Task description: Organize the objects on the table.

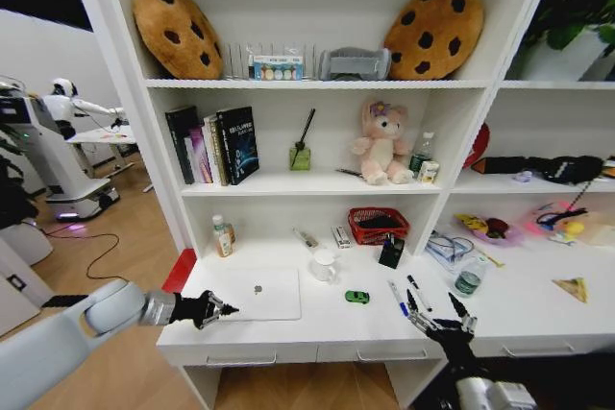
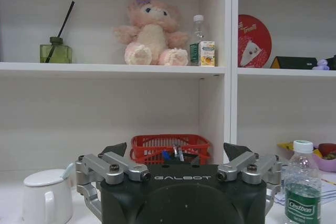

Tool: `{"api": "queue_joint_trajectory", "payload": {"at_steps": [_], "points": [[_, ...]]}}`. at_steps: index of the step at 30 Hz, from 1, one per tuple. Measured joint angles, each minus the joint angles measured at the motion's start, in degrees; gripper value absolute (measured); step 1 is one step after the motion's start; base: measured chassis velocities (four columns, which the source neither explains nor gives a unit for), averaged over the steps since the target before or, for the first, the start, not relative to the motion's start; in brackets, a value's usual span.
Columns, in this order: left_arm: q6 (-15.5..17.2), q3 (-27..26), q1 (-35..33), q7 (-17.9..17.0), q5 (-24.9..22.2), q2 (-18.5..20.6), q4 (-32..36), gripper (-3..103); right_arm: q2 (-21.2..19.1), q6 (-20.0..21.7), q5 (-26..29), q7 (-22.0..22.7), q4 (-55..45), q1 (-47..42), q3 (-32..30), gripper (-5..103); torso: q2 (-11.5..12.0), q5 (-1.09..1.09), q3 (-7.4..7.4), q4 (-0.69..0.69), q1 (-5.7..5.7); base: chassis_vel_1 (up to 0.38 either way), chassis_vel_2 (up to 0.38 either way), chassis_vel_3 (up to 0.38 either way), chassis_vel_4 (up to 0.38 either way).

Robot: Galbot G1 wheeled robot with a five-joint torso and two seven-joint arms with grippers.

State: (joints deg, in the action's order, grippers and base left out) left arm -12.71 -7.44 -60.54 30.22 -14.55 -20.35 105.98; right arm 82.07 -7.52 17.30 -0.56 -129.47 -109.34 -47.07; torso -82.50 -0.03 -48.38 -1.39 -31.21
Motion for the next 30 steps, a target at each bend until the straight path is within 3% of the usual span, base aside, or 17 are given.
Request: {"api": "queue_joint_trajectory", "payload": {"at_steps": [1,2,3,4,5,6,8,9,11,12,15,17,18,20,22,25,30], "points": [[1.06,-2.11,-1.59,-3.0,-2.27,-0.89,0.13,0,0.12,0.01,0.15,0.19,-0.21,-0.08,-0.1,100,0.0,0.0,0.0,-0.02,0.0,0.0,0.0,0.0,0.0],[3.3,-8.61,-6.16,-8.85,-5.82,-3.28,1.61,0,0.05,0.24,0.38,0.42,-0.56,-0.04,-0.15,100,0.0,0.05,-0.01,-0.01,-0.01,0.0,0.0,0.0,0.0],[3.3,-8.61,-6.16,-8.85,-5.82,-3.28,1.61,0,0.05,0.24,0.38,0.42,-0.56,-0.04,-0.15,100,0.0,0.05,-0.01,-0.01,-0.01,0.0,0.0,0.0,0.0],[4.55,-12.7,-9.34,-12.1,-7.51,-5.05,2.83,0,-0.11,0.41,0.58,0.49,-0.71,0.02,-0.15,100,0.01,0.05,-0.01,-0.02,-0.01,0.0,0.0,0.0,0.0],[7.74,-20.71,-17.25,-19.58,-10.81,-9.56,5.77,0,-0.52,0.71,1.16,0.6,-0.97,0.06,-0.07,100,0.0,0.04,0.0,0.01,-0.02,0.0,0.0,0.0,0.0],[7.74,-20.71,-17.25,-19.58,-10.81,-9.56,5.77,0,-0.52,0.71,1.16,0.6,-0.97,0.06,-0.07,100,0.0,0.04,0.0,0.01,-0.02,0.0,0.0,0.0,0.0],[15.23,-29.76,-29.55,-33.01,-16.24,-17.98,12.4,0,-0.98,1.05,1.99,0.68,-1.06,0.0,0.1,100,0.01,0.0,-0.01,0.1,-0.01,0.0,0.0,0.0,0.0],[15.23,-29.76,-29.55,-33.01,-16.24,-17.98,12.4,0,-0.98,1.05,1.99,0.68,-1.06,0.0,0.1,100,0.01,0.0,-0.01,0.1,-0.01,0.0,0.0,0.0,0.0],[21.75,-34.97,-38.49,-47.15,-21.7,-28.06,21.23,0,-1.53,1.45,2.63,0.69,-1.24,-0.28,0.56,100,0.0,0.04,0.0,0.08,0.0,0.0,0.0,0.0,0.0],[22.96,-36.09,-40.97,-50.09,-22.49,-31.68,24.29,-2,-1.75,1.66,2.69,0.68,-1.39,-0.3,0.76,100,0.0,0.01,0.0,0.07,0.0,0.0,0.0,0.0,0.0],[23.82,-37.29,-43.77,-51.91,-22.51,-35.49,27.34,-2,-2.03,1.9,2.69,0.7,-1.67,-0.31,0.95,100,0.0,0.05,0.0,0.05,0.0,0.0,0.0,0.0,0.0],[24.18,-38.95,-48.57,-52.44,-18.92,-42.05,32.45,14,-2.57,2.45,2.69,0.72,-2.4,-0.33,1.34,100,0.0,0.05,0.0,0.06,0.0,0.0,0.0,0.0,0.0],[24.18,-38.95,-48.57,-52.44,-18.92,-42.05,32.45,14,-2.57,2.45,2.69,0.72,-2.4,-0.33,1.34,100,0.0,0.05,0.0,0.06,0.0,0.0,0.0,0.0,0.0],[23.75,-39.32,-51.08,-50.88,-14.46,-45.42,35.78,25,-2.8,2.6,2.11,0.72,-2.89,-0.33,1.74,100,0.0,0.04,0.0,0.06,0.0,0.0,0.0,0.0,0.0],[23.62,-39.35,-51.53,-50.34,-13.34,-45.82,36.64,25,-2.79,2.61,1.86,0.72,-3.04,-0.35,1.85,100,0.0,0.05,0.0,0.05,0.0,0.0,0.0,0.0,0.0],[23.85,-40.04,-52.24,-47.47,-11.24,-45.09,37.92,41,-2.2,2.44,0.51,0.61,-3.59,-0.55,2.11,100,0.01,0.03,-0.01,0.04,0.0,0.0,0.0,0.0,0.0],[24.21,-40.85,-51.96,-45.44,-11.67,-43.73,37.92,57,-1.58,1.76,-0.2,0.35,-3.49,-0.79,2.13,100,0.01,0.02,-0.01,0.03,-0.01,0.0,0.0,0.0,0.0]]}}
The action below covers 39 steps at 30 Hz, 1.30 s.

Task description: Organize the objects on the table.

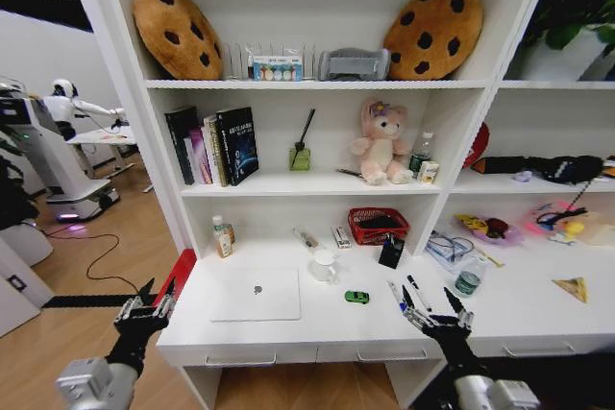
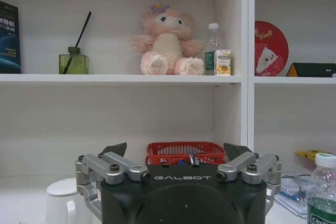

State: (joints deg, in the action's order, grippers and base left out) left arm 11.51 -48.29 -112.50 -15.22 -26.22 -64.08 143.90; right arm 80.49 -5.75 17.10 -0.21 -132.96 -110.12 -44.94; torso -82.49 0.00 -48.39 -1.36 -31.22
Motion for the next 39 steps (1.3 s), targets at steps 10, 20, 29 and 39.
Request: {"api": "queue_joint_trajectory", "payload": {"at_steps": [10,20,29,39], "points": [[1.47,-1.58,0.63,1.91,-1.54,0.36,-0.39,94,-0.81,0.12,0.82,-0.35,0.8,0.62,-0.36,100,0.0,0.0,0.0,0.02,-0.01,0.0,0.0,0.0,0.0],[2.31,-1.77,0.68,2.06,-1.46,-0.21,-0.54,100,-1.05,1.74,0.88,-0.05,0.24,1.19,0.3,100,0.0,0.0,0.0,0.02,0.0,0.0,0.0,0.0,0.0],[2.37,-1.78,0.65,2.0,-1.42,-0.22,-0.6,100,-2.37,0.85,2.48,-0.75,1.55,1.08,-1.37,100,0.0,0.0,0.0,0.01,0.0,0.0,0.0,0.0,0.0],[2.38,-1.74,0.62,1.95,-1.38,-0.2,-0.64,100,-9.16,-2.09,10.7,-16.57,14.41,6.73,-6.29,100,0.0,0.01,0.0,0.0,0.0,0.0,0.0,0.0,0.0]]}}
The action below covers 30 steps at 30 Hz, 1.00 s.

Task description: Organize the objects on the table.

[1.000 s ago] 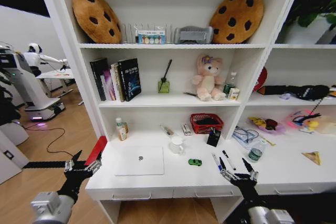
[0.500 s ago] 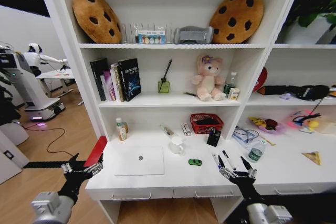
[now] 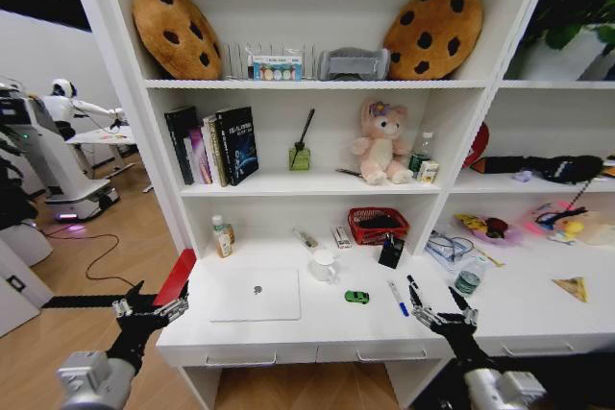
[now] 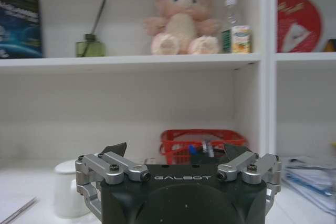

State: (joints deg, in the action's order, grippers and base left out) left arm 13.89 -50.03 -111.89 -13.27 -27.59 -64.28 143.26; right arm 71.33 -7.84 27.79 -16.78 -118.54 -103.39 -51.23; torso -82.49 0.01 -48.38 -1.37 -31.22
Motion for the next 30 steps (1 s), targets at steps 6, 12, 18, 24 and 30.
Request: {"api": "queue_joint_trajectory", "payload": {"at_steps": [6,12,18,24,30], "points": [[0.0,0.03,-0.01,-0.02,0.02,0.02,-0.01,100,-13.76,-2.1,0.94,-20.97,13.1,8.51,-2.44,100,0.0,-0.03,-0.01,0.04,-0.01,0.0,0.0,0.0,0.0],[-0.01,0.06,-0.01,-0.03,0.03,0.04,-0.01,100,-24.22,-1.77,3.8,-33.7,22.48,15.38,2.18,100,0.01,0.0,-0.01,-0.01,-0.01,0.0,0.0,0.0,0.0],[-0.02,0.08,-0.01,-0.02,0.03,0.04,-0.01,100,-30.7,-2.81,4.25,-38.59,33.72,26.49,14.73,100,0.01,0.02,-0.01,0.02,-0.01,0.0,0.0,0.0,0.0],[-0.03,0.08,-0.01,-0.02,0.03,0.05,-0.01,100,-32.76,-4.82,4.48,-40.07,41.21,40.58,29.66,100,0.01,-0.01,-0.02,0.04,-0.01,0.0,0.0,0.0,0.0],[-0.05,0.08,-0.01,-0.02,0.03,0.04,-0.01,100,-31.85,-6.01,3.53,-41.5,45.43,48.78,39.69,100,0.01,-0.02,-0.01,0.03,-0.01,0.0,0.0,0.0,0.0]]}}
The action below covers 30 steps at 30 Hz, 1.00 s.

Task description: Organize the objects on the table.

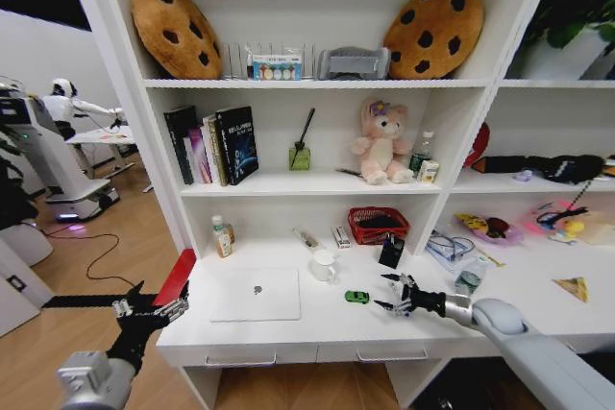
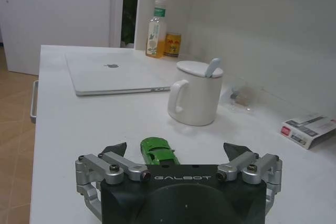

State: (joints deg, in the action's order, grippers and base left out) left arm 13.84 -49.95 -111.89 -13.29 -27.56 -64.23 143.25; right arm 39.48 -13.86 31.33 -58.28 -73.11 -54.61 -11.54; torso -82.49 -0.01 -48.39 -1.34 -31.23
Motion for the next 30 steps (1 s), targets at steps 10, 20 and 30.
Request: {"api": "queue_joint_trajectory", "payload": {"at_steps": [10,20,30], "points": [[-0.03,0.0,0.0,0.0,0.0,0.0,0.0,100,4.86,-4.0,-3.32,-1.41,7.14,7.46,8.48,100,-0.01,0.01,0.0,-0.01,0.0,0.0,0.0,0.0,0.0],[-0.04,0.0,0.0,0.0,0.0,0.0,0.0,100,6.58,-5.92,-3.98,-2.28,9.6,9.57,9.88,87,-0.01,0.0,0.01,-0.01,0.01,0.0,0.0,0.0,0.0],[-0.04,0.0,0.0,0.0,0.0,0.0,0.0,100,6.38,-5.97,-4.25,-2.49,8.51,7.47,8.74,49,-0.02,0.01,0.01,0.01,0.02,0.0,0.0,0.0,0.0]]}}
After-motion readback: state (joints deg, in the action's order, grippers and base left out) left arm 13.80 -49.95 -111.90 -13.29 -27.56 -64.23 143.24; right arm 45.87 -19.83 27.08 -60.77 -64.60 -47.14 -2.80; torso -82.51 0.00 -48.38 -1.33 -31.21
